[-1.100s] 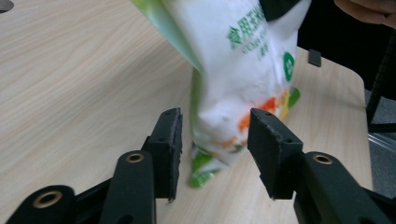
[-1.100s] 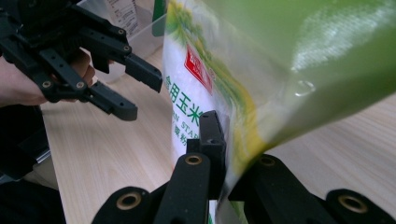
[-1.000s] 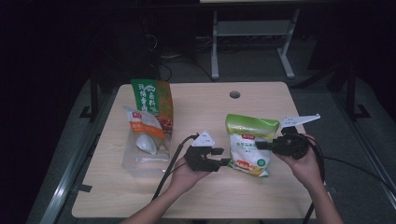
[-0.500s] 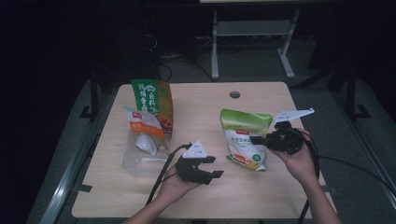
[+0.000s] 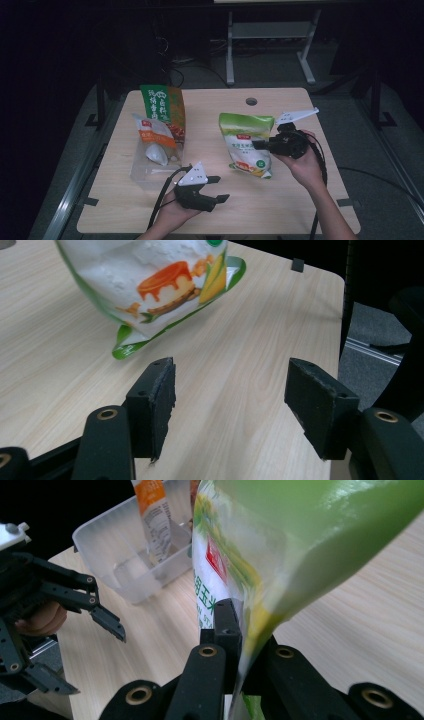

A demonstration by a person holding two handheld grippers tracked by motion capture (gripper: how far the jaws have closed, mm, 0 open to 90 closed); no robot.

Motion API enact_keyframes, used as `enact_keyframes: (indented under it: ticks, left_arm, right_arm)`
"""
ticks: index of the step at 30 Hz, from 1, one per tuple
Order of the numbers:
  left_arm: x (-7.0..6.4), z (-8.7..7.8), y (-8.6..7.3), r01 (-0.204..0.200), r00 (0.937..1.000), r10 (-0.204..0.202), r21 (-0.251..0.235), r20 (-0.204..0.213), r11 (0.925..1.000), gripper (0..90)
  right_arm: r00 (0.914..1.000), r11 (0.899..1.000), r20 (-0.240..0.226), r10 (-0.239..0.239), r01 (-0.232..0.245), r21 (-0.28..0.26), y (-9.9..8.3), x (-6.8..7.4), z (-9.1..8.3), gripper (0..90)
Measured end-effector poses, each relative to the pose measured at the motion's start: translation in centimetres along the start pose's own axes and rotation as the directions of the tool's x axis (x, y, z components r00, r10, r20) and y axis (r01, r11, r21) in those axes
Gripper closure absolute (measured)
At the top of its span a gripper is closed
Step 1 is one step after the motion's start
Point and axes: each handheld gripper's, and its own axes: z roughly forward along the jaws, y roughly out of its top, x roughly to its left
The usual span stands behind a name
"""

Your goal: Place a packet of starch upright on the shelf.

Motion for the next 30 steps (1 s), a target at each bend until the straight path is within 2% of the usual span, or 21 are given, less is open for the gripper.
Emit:
enact_keyframes:
  ticks: [6,11,18,25,26,29,30]
  left_arm:
    - [-0.4,-0.6,-1.0,0.013,0.9999,-0.013,-0.011,-0.003,0.9998,34.8]
    - [-0.7,-0.8,-1.6,0.014,0.9999,-0.014,-0.003,0.0,0.9999,34.8]
    - [-1.1,-1.3,-2.2,0.002,1.0,-0.002,0.0,-0.001,1.0,34.1]
    - [-1.5,-1.4,-2.6,-0.006,1.0,0.006,-0.012,0.002,0.9999,33.6]
    - [-1.6,-1.4,-2.6,-0.004,1.0,0.004,-0.01,0.003,0.9999,33.5]
    - [-1.7,-1.5,-2.8,-0.016,0.9999,0.016,-0.006,0.006,0.9999,33.5]
    - [-1.8,-1.5,-2.9,-0.01,0.9999,0.01,-0.008,0.007,0.9999,33.4]
  right_arm:
    - [0.9995,1.0,-0.023,-0.021,0.021,-0.002,1.3,0.9,1.0,88.9]
    - [0.9983,0.999,-0.039,-0.042,0.042,-0.001,2.3,1.5,1.7,88.9]
    - [0.995,0.997,-0.065,-0.076,0.076,-0.006,4.1,2.9,3.0,88.9]
    - [0.9886,0.994,-0.108,-0.105,0.103,-0.021,5.8,4.5,4.3,89.0]
    - [0.9855,0.992,-0.117,-0.123,0.121,-0.024,6.2,4.8,4.7,89.0]
    - [0.9834,0.991,-0.124,-0.133,0.131,-0.026,6.6,5.3,5.0,89.0]
    - [0.9807,0.99,-0.139,-0.138,0.134,-0.035,6.9,5.6,5.2,89.0]
